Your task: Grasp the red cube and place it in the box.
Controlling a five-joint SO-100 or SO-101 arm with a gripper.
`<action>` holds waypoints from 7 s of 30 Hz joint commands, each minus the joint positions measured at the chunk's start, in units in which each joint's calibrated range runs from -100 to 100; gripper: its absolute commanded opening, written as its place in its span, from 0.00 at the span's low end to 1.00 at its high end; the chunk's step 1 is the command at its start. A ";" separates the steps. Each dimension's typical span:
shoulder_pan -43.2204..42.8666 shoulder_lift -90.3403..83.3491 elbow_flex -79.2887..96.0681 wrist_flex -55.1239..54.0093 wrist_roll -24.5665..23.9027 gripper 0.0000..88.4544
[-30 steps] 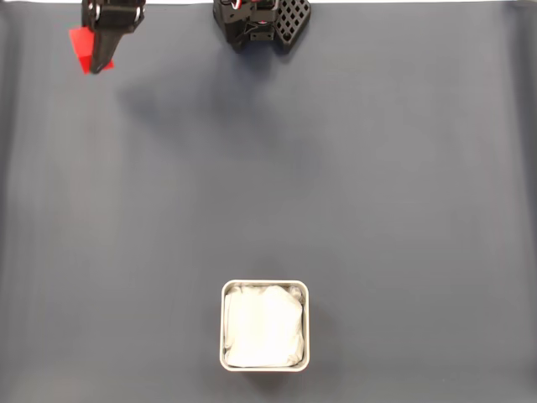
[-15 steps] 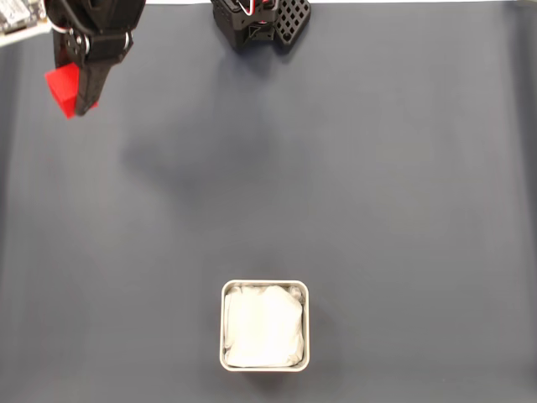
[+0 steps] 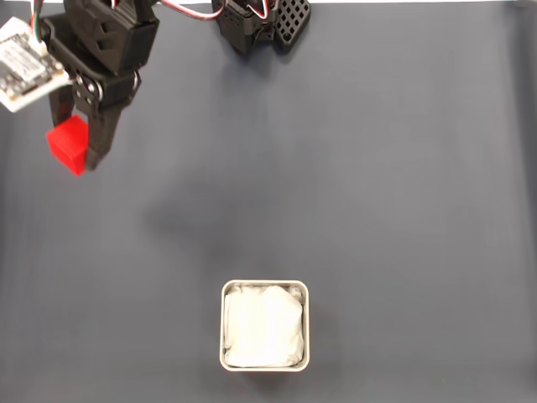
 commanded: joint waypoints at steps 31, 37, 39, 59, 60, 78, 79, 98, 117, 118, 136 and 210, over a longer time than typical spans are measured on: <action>-19.97 15.88 -24.14 -2.29 1.81 0.02; -21.96 19.78 -28.33 -2.70 1.76 0.02; -22.67 20.90 -29.34 -2.70 1.71 0.02; -30.13 29.48 -38.28 -4.99 2.88 0.02; -30.48 29.74 -38.46 -5.08 2.93 0.02; -34.03 35.46 -41.66 -6.22 2.83 0.02; -34.11 35.72 -41.66 -6.39 2.88 0.02; -34.03 39.19 -42.20 -7.86 2.00 0.02; -33.82 38.32 -41.56 -7.94 2.20 0.02; -33.82 38.32 -41.56 -7.94 2.20 0.02; -33.25 37.54 -41.47 -7.29 1.56 0.53; -37.51 -64.45 68.20 -2.94 2.00 0.00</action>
